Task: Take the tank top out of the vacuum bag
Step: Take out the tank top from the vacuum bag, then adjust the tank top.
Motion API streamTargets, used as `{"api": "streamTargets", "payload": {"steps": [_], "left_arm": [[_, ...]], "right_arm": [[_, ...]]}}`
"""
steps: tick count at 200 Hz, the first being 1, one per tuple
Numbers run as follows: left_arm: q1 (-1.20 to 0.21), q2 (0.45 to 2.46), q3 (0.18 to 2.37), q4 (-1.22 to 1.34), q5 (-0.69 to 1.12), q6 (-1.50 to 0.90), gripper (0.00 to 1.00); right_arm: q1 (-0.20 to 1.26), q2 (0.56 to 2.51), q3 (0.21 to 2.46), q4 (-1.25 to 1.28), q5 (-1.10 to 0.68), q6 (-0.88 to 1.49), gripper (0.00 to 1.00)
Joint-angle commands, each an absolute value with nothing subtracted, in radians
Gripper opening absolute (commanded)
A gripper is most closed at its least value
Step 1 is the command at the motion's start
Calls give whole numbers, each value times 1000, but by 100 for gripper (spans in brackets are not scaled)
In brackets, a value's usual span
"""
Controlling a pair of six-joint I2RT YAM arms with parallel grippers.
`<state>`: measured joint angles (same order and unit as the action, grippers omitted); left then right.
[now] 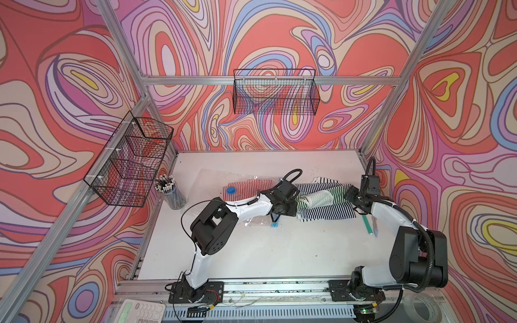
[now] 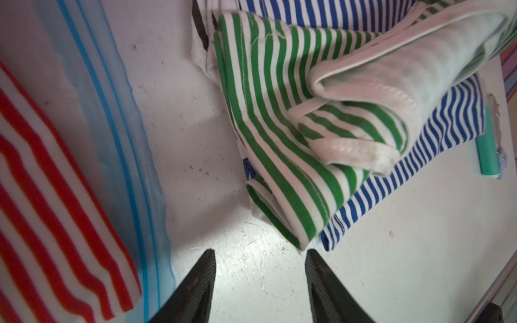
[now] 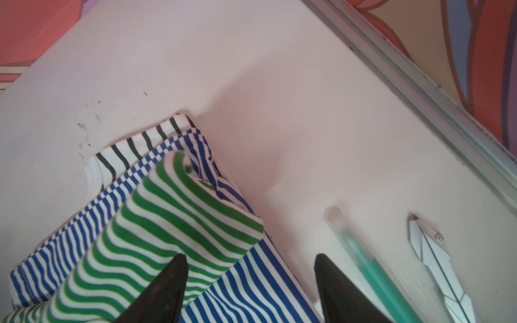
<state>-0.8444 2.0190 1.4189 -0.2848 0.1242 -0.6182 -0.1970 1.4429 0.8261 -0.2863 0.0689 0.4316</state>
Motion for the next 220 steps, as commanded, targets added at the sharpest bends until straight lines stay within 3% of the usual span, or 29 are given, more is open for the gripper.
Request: {"api": "streamTargets", "payload": {"steps": [1,54,108,144,163,177,220], "left_arm": [[-844,2048,1465,-284,135,-617,55],[-844,2100,1523,-287,104,-602,55],[-844,2156,1581,-311,56,-597,55],[-839,2190,1625,-325,35,-582,53],[-838,2207,1640,-322,29,-577,48],[-836,2219,1658,-332,25,-574,36],[-819,2232,1673,-335,13,-573,14]], "right_arm": [[-213,1459,803,-237,27,454,74],[-214,1544,816,-136,-17,457,63],[-215,1590,824,-63,-47,445,40],[-215,1613,843,-56,-19,431,38],[-215,1632,850,-43,-21,432,37],[-214,1644,857,-37,-28,435,33],[-215,1666,870,-30,-30,437,0]]}}
